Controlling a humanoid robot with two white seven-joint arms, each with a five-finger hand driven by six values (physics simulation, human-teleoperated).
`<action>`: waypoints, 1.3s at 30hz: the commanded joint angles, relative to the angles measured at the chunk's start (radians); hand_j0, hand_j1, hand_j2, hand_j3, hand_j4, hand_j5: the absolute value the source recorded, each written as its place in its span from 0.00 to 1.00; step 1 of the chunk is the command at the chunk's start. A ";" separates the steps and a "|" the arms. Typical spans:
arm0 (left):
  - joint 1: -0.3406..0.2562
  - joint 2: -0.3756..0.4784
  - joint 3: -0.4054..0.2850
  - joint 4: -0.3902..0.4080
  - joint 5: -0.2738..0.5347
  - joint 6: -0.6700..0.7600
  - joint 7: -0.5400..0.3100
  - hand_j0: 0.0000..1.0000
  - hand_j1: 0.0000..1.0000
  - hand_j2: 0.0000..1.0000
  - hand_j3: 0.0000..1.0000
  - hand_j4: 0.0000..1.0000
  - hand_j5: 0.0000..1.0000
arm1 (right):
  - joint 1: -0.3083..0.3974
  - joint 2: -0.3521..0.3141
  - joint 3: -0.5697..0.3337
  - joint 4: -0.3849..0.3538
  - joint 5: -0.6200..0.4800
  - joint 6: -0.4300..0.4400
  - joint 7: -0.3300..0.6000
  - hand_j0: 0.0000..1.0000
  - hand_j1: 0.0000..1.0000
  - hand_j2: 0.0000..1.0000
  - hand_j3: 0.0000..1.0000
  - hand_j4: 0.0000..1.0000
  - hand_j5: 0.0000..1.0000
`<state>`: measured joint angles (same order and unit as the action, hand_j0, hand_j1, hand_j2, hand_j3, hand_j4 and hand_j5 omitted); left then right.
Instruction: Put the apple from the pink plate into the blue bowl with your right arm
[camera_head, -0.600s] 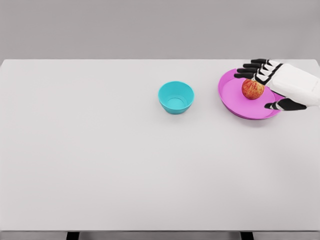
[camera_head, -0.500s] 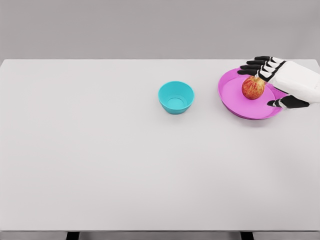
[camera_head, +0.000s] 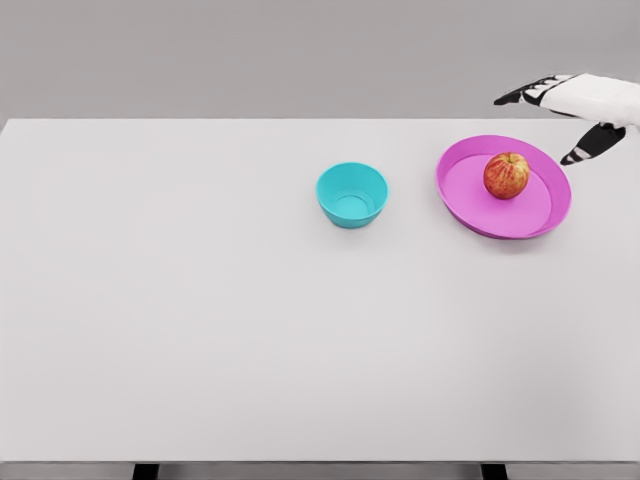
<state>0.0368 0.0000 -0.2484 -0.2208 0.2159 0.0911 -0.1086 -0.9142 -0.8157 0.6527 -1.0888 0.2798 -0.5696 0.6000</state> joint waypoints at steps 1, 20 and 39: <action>0.000 0.000 0.000 0.000 0.000 -0.001 0.000 1.00 1.00 1.00 1.00 1.00 1.00 | -0.005 0.082 0.100 0.139 -0.002 -0.001 0.011 1.00 1.00 1.00 1.00 1.00 1.00; 0.000 0.000 0.000 0.000 0.000 -0.001 0.000 1.00 1.00 1.00 1.00 1.00 1.00 | -0.120 0.254 0.205 0.518 0.036 0.000 0.011 1.00 1.00 1.00 1.00 1.00 1.00; 0.000 0.000 0.000 0.000 0.000 -0.001 0.000 1.00 1.00 1.00 1.00 1.00 1.00 | -0.135 0.274 0.205 0.555 0.068 0.002 0.011 0.49 0.49 0.49 0.49 0.49 0.49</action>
<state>0.0368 0.0000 -0.2483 -0.2210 0.2159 0.0912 -0.1086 -1.0492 -0.5413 0.8571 -0.5340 0.3461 -0.5674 0.6105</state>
